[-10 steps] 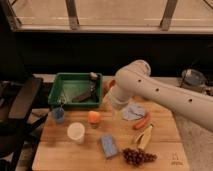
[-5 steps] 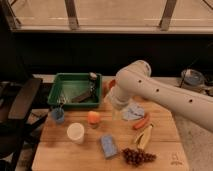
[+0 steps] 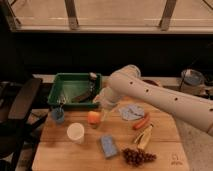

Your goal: Place apple in purple bowl

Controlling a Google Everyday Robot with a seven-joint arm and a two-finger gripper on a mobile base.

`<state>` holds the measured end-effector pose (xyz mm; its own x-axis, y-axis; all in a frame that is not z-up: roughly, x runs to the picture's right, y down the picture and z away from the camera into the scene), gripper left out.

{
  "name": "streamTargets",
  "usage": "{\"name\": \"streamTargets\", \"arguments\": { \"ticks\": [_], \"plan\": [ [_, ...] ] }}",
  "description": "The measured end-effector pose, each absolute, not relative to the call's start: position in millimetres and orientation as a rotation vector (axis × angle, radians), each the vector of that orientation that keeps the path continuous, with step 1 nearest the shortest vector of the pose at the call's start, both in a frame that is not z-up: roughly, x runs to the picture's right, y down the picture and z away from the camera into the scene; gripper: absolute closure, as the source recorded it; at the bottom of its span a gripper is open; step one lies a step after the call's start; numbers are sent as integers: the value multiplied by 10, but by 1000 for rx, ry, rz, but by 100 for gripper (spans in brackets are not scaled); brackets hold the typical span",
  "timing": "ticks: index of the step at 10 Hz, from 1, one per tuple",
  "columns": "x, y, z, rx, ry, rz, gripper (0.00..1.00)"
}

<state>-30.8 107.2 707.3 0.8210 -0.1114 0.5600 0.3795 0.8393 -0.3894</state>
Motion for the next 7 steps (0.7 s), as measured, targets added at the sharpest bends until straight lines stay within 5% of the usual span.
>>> {"name": "streamTargets", "arguments": {
  "ticks": [7],
  "plan": [
    [-520,1363,7519,-590,-646,-223,35]
  ]
}}
